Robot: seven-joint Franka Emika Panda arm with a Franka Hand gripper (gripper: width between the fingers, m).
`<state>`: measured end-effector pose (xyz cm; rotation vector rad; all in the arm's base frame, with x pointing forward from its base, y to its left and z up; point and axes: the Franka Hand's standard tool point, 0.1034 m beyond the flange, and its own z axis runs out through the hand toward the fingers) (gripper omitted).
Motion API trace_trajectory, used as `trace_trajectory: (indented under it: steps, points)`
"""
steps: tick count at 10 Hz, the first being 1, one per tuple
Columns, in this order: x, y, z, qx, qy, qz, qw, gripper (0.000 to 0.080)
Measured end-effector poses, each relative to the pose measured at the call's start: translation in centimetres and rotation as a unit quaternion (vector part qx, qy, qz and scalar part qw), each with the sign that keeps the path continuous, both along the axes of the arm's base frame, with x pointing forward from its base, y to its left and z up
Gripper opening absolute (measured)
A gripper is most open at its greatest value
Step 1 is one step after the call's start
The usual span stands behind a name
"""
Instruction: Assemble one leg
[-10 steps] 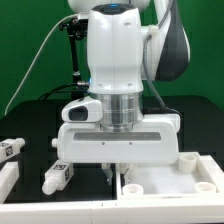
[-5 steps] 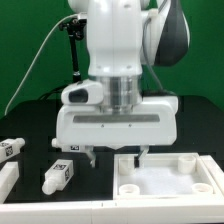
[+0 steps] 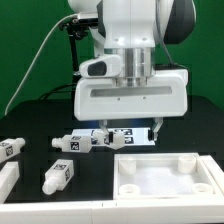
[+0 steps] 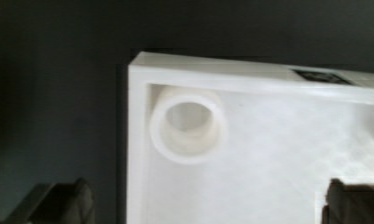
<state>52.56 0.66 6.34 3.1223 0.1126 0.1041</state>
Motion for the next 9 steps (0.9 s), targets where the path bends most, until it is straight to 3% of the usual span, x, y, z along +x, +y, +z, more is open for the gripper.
trace_trajectory:
  steps: [2, 6, 9]
  points:
    - [-0.2, 0.0, 0.0, -0.006, 0.002, 0.071, 0.997, 0.0649]
    - [-6.4, 0.5, 0.3, -0.025, 0.02, 0.203, 0.979, 0.0649]
    - [-6.2, 0.5, 0.0, -0.025, 0.035, 0.252, 0.967, 0.0649]
